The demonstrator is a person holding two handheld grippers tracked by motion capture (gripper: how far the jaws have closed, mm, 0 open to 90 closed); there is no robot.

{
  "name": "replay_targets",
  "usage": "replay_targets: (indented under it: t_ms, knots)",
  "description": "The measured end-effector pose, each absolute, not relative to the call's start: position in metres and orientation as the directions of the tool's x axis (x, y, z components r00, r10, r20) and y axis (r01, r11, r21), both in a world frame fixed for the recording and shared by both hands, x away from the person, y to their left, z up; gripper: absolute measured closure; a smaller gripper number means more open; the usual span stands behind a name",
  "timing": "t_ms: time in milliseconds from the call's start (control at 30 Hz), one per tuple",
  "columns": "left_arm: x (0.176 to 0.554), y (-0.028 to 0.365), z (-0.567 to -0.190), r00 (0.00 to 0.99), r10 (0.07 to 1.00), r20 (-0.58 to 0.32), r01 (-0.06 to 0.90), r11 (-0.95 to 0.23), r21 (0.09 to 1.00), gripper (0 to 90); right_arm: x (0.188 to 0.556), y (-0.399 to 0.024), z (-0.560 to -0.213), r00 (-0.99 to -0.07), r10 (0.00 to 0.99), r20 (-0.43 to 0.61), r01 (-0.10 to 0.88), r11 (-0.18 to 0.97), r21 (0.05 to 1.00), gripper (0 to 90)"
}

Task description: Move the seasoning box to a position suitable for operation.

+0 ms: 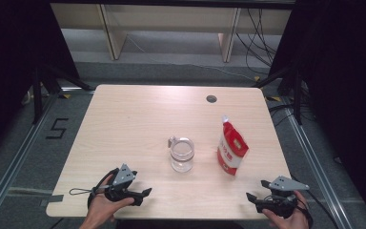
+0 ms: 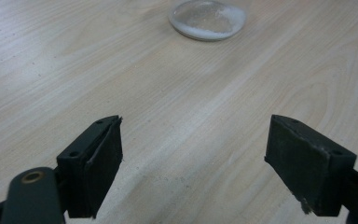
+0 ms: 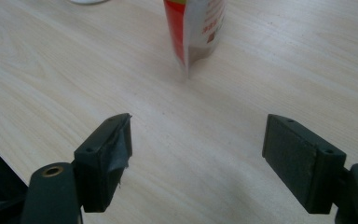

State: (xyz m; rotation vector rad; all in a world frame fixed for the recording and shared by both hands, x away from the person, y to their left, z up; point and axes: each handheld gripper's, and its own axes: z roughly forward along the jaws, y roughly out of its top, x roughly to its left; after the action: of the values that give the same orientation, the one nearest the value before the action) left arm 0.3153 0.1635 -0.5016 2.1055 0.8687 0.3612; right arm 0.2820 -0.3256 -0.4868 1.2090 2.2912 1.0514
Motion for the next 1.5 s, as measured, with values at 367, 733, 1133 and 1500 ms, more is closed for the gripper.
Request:
replay_targets:
  t_ms: [367, 733, 1133, 1500]
  knots:
    - [0.323, 0.163, -0.496, 0.707, 0.705, -0.045, 0.462, -0.413, 0.785, 19.9, 0.282, -0.327, -0.486, -0.565, 0.823, 0.068, 0.574, 0.333, 0.748, 24.8]
    - [0.349, 0.155, -0.47, 0.679, 0.73, -0.078, 0.445, -0.324, 0.835, 28.4, 0.284, -0.331, -0.485, -0.573, 0.819, 0.043, 0.548, 0.343, 0.763, 25.6]
    - [0.391, 0.136, -0.443, 0.704, 0.71, -0.016, 0.379, -0.357, 0.854, 80.6, 0.283, -0.328, -0.486, -0.569, 0.82, 0.056, 0.561, 0.338, 0.756, 27.1]
    - [0.416, 0.115, -0.43, 0.728, 0.686, -0.004, 0.351, -0.368, 0.861, 89.3, 0.285, -0.328, -0.487, -0.574, 0.817, 0.055, 0.555, 0.339, 0.76, 27.1]
